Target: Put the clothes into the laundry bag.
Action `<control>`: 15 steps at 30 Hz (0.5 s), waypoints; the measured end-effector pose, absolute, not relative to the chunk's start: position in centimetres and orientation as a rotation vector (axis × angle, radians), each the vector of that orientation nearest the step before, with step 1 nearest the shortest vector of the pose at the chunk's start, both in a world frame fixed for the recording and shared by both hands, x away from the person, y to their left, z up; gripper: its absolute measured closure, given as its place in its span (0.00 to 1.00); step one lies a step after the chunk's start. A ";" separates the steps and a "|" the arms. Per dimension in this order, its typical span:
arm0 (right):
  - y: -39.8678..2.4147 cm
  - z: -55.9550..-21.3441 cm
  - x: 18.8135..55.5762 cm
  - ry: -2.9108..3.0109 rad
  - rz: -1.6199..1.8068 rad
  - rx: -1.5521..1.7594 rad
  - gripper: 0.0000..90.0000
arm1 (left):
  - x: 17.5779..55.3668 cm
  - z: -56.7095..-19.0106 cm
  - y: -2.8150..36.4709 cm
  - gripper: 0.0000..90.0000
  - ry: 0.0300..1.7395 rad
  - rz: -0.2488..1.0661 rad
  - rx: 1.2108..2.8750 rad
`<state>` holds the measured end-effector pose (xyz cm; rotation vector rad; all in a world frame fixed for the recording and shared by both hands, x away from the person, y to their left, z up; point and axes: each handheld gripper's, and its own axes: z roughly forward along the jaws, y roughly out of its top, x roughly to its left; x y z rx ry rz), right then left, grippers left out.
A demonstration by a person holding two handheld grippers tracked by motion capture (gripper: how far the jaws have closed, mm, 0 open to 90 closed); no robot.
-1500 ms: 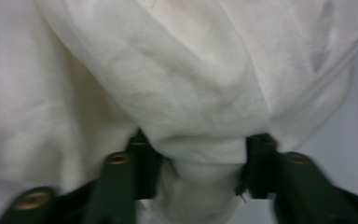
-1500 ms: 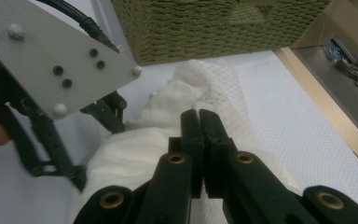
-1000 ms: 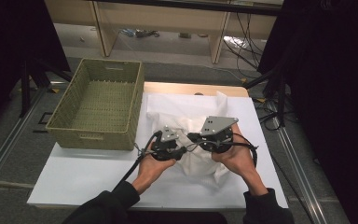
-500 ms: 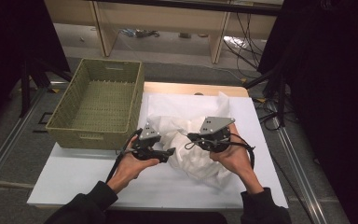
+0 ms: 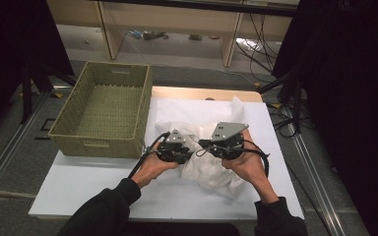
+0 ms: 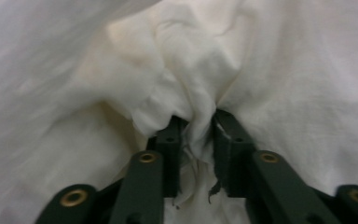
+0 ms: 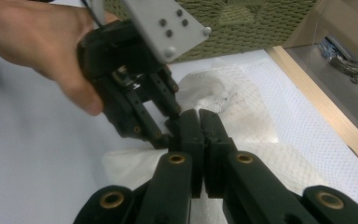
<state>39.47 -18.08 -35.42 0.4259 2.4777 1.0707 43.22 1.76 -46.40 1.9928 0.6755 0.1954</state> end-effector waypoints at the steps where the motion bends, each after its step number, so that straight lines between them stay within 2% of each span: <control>1: -18.1 -35.4 39.5 2.478 1.074 0.441 1.00 | 42.9 -46.2 1.6 0.87 0.654 0.152 1.962; 4: -18.4 -35.5 39.6 2.483 1.064 0.437 1.00 | 42.2 -45.6 0.7 0.89 0.586 0.144 1.946; 8: -18.8 -35.4 39.6 2.487 1.086 0.447 1.00 | 43.9 -46.4 0.9 0.87 0.725 0.180 1.932; 10: -18.8 -35.3 39.4 2.492 1.071 0.426 1.00 | 44.6 -46.8 1.4 0.81 0.822 0.182 1.906; 12: -18.8 -35.3 39.4 2.498 1.059 0.425 1.00 | 44.5 -46.7 1.6 0.74 0.804 0.168 1.918; 15: -19.1 -35.5 39.6 2.496 1.060 0.447 1.00 | 43.6 -45.7 2.5 0.55 0.831 0.253 1.974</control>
